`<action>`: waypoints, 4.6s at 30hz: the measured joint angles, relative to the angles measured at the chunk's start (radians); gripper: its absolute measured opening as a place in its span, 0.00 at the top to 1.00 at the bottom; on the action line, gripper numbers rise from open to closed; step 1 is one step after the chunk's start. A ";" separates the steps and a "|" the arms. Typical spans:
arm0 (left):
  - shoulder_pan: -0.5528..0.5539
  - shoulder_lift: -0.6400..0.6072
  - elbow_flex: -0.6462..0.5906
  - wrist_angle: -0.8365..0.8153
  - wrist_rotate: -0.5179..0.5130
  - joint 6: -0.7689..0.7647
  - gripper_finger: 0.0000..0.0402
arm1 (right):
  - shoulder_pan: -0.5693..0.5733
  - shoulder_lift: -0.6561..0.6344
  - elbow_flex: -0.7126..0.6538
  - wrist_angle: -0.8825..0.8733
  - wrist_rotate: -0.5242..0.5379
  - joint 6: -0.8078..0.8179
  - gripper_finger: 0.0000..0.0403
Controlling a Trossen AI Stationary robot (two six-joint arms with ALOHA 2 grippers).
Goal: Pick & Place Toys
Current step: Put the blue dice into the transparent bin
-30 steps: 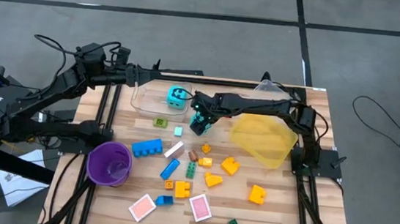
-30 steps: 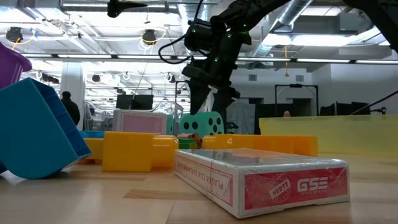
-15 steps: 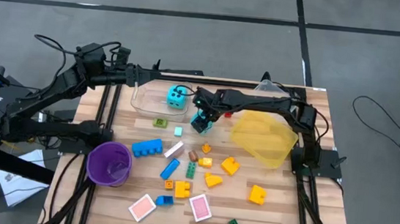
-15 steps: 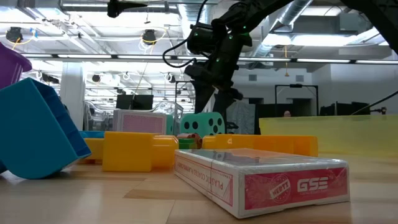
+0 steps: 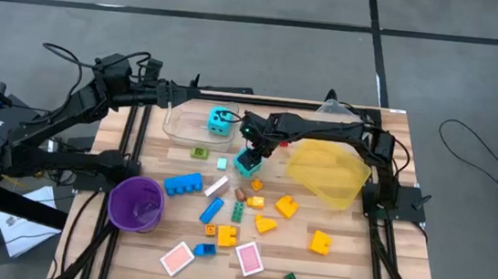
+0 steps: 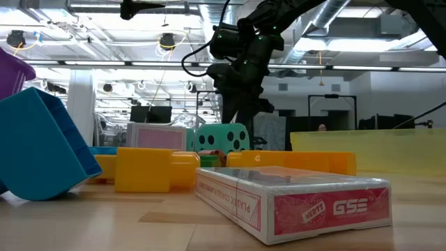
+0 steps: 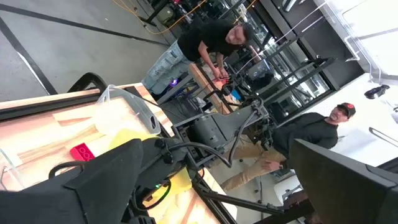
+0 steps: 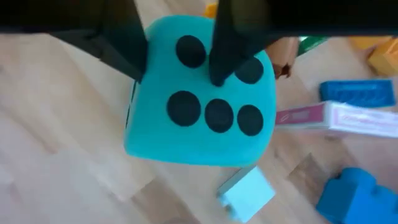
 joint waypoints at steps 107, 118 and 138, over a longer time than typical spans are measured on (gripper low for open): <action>-0.269 1.107 0.494 -0.298 -0.115 1.364 0.00 | 0.378 -0.966 -0.003 -0.272 0.656 0.374 0.06; -0.265 1.135 0.483 -0.297 -0.093 1.321 0.00 | 0.378 -0.966 -0.003 -0.279 0.655 0.374 0.06; -0.260 1.157 0.348 -0.201 -0.098 1.242 0.01 | 0.378 -0.966 -0.003 -0.286 0.655 0.393 0.06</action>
